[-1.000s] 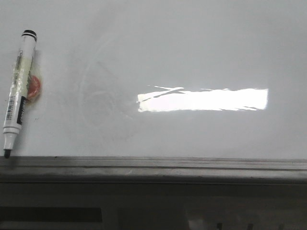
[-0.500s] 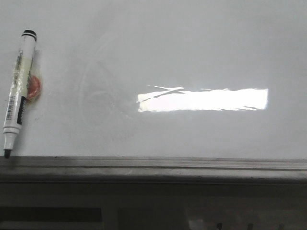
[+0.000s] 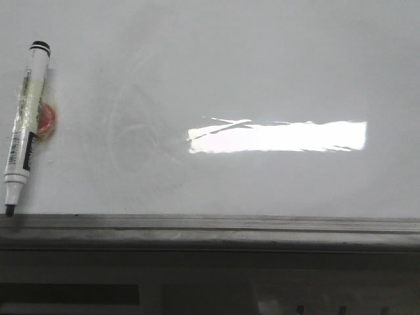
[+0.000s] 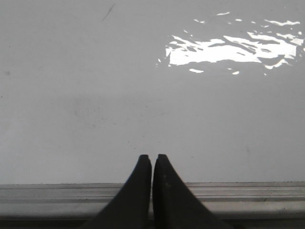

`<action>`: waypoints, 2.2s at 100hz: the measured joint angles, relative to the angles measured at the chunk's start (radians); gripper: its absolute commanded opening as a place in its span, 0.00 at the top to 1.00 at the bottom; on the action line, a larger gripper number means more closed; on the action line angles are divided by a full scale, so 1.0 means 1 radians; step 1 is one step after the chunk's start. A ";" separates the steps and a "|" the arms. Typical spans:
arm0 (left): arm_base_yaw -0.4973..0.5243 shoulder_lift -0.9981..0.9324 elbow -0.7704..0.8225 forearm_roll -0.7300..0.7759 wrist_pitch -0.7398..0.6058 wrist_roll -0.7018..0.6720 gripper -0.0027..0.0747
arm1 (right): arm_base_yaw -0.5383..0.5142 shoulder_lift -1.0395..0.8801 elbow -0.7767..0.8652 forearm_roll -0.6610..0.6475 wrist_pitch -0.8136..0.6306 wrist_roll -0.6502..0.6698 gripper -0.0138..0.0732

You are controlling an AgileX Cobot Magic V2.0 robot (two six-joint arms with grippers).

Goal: Write number 6 on whiteboard

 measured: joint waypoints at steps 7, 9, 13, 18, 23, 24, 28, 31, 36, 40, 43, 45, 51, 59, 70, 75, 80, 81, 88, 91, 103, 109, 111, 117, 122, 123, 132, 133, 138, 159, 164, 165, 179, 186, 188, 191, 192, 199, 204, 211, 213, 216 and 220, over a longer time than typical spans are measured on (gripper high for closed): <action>0.000 0.000 0.000 0.000 0.000 0.000 0.99 | 0.000 0.000 0.000 0.000 0.000 0.000 0.91; 0.000 0.000 0.000 0.000 0.000 0.000 0.99 | 0.000 0.000 0.000 0.000 0.000 0.000 0.91; 0.000 0.000 0.000 0.000 0.000 0.000 0.99 | 0.000 0.000 0.000 0.000 0.000 0.000 0.91; 0.000 0.000 0.000 0.000 0.000 0.000 0.99 | 0.000 0.000 0.000 0.000 0.000 -0.002 0.91; 0.000 0.000 0.000 0.000 0.000 0.000 0.99 | 0.000 0.000 0.000 0.000 0.000 -0.004 0.91; 0.000 0.000 0.000 0.000 0.000 0.000 0.99 | 0.000 0.000 0.000 0.000 0.000 -0.004 0.91; 0.000 0.000 0.000 0.000 0.000 0.000 0.99 | 0.000 0.000 0.000 0.000 0.000 -0.004 0.91; 0.000 0.000 0.000 0.000 0.000 0.000 0.99 | 0.000 0.000 0.000 0.000 -0.002 -0.004 0.91; 0.000 0.000 0.000 0.000 -0.004 0.000 0.99 | 0.000 0.000 0.000 0.000 -0.008 -0.003 0.91; 0.000 0.000 0.000 0.000 -0.009 0.000 0.99 | 0.000 0.000 0.000 0.000 -0.018 -0.003 0.91; 0.000 0.000 0.000 0.000 -0.011 0.000 0.99 | 0.000 0.000 0.000 0.000 -0.026 -0.003 0.91; 0.000 0.000 0.000 0.000 -0.014 0.000 0.99 | 0.000 0.000 0.000 0.000 -0.033 -0.003 0.91; 0.000 0.000 0.000 0.000 -0.016 0.000 0.99 | 0.000 0.000 0.000 -0.001 -0.065 -0.003 0.91; 0.000 0.000 0.000 0.000 -0.016 0.000 0.99 | 0.000 0.000 0.000 -0.001 -0.107 -0.003 0.91; 0.000 0.000 0.000 -0.011 -0.017 0.000 0.99 | 0.000 0.000 0.000 -0.001 -0.144 -0.003 0.91; 0.000 0.000 0.000 -0.042 -0.017 0.000 0.99 | 0.000 0.000 0.000 -0.001 -0.153 -0.003 0.91; 0.000 0.000 0.000 -0.067 -0.021 0.000 0.99 | 0.000 0.000 0.000 -0.001 -0.158 -0.003 0.91; 0.000 0.000 0.000 -0.070 -0.022 0.000 0.99 | 0.000 0.000 0.000 -0.001 -0.158 -0.003 0.91; 0.000 0.000 0.000 -0.084 -0.042 0.000 0.99 | 0.000 0.000 0.000 -0.001 -0.167 -0.003 0.91; 0.000 0.000 0.000 -0.089 -0.057 0.000 0.99 | 0.000 0.000 0.000 -0.001 -0.173 -0.003 0.91; 0.000 0.000 0.000 -0.093 -0.106 0.000 0.99 | 0.000 0.000 0.000 -0.001 -0.238 -0.003 0.91; 0.000 0.000 0.000 -0.095 -0.138 0.000 0.99 | 0.000 0.000 0.000 -0.001 -0.263 -0.003 0.91; 0.000 0.000 0.000 -0.097 -0.152 0.000 0.99 | 0.000 0.000 0.000 -0.001 -0.266 -0.003 0.91; 0.000 0.000 0.000 -0.097 -0.197 0.000 0.99 | 0.000 0.000 0.000 -0.001 -0.273 -0.003 0.91; 0.000 0.000 0.000 -0.099 -0.242 0.000 0.99 | 0.000 0.000 0.000 -0.001 -0.273 -0.003 0.91; 0.000 0.000 0.000 -0.099 -0.248 0.000 0.99 | 0.000 0.000 0.000 -0.001 -0.273 -0.003 0.91; 0.000 0.000 0.000 -0.107 -0.313 0.000 0.99 | 0.000 0.000 0.000 -0.001 -0.262 -0.003 0.91; 0.000 0.000 0.000 -0.107 -0.316 0.000 0.99 | 0.000 0.000 0.000 -0.001 -0.256 -0.003 0.91; 0.000 0.000 -0.002 -0.107 -0.312 0.000 0.99 | 0.000 0.000 0.000 0.004 -0.222 -0.003 0.91; 0.000 0.027 -0.095 -0.105 -0.151 0.000 0.99 | 0.000 0.042 -0.053 0.146 -0.092 -0.003 0.91; 0.000 0.064 -0.133 -0.105 -0.142 0.000 0.99 | 0.000 0.077 -0.085 0.163 -0.061 -0.003 0.91; 0.000 0.070 -0.138 -0.104 -0.139 0.000 0.99 | 0.000 0.082 -0.090 0.166 -0.051 -0.003 0.91; 0.000 0.184 -0.223 -0.104 -0.137 0.002 0.99 | 0.000 0.195 -0.178 0.179 0.022 -0.003 0.91; 0.000 0.228 -0.251 -0.104 -0.137 0.002 0.99 | 0.000 0.242 -0.211 0.180 0.029 -0.003 0.91; 0.000 0.238 -0.258 -0.104 -0.137 0.002 0.98 | 0.000 0.253 -0.219 0.180 0.029 -0.003 0.91; 0.000 0.250 -0.264 -0.104 -0.142 0.002 0.96 | 0.000 0.266 -0.226 0.182 0.025 -0.003 0.91; 0.000 0.255 -0.267 -0.104 -0.144 0.002 0.95 | 0.000 0.271 -0.228 0.182 0.026 -0.003 0.91; 0.000 0.272 -0.271 -0.104 -0.161 0.002 0.81 | 0.000 0.292 -0.233 0.182 0.019 -0.003 0.91; 0.000 0.277 -0.272 -0.104 -0.167 0.002 0.67 | 0.000 0.300 -0.233 0.182 0.019 -0.003 0.91; 0.000 0.278 -0.272 -0.110 -0.184 0.004 0.53 | 0.000 0.304 -0.233 0.182 0.019 -0.003 0.91; 0.000 0.278 -0.272 -0.113 -0.191 0.004 0.51 | 0.000 0.304 -0.233 0.182 0.019 -0.003 0.91; 0.000 0.278 -0.272 -0.116 -0.200 0.004 0.47 | 0.000 0.305 -0.233 0.182 0.019 -0.003 0.91; 0.000 0.278 -0.272 -0.120 -0.213 0.004 0.46 | 0.000 0.307 -0.233 0.182 0.019 -0.003 0.91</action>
